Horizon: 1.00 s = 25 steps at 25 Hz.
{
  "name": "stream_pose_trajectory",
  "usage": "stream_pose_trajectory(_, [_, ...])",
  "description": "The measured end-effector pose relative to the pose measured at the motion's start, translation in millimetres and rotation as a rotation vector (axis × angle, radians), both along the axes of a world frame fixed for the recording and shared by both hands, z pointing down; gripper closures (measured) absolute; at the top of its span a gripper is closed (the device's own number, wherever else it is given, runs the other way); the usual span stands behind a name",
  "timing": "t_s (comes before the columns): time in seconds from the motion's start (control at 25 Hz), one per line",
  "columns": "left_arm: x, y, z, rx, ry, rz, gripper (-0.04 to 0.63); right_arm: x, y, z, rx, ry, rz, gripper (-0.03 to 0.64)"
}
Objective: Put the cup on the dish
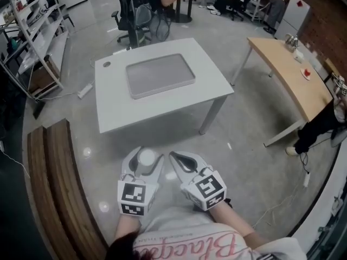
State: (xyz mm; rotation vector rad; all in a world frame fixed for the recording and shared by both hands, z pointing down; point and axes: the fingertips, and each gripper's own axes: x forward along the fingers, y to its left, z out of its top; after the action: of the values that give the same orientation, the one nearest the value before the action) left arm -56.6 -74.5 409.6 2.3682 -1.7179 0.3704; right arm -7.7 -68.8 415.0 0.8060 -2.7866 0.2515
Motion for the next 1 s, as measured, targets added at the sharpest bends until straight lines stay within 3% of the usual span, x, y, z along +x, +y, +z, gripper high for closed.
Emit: stream_pose_trajectory(1.0, [-50,-218,9,-0.012,-0.020,0.136,0.339,-53,-190,8,-0.028,0.087,0.135,0.615])
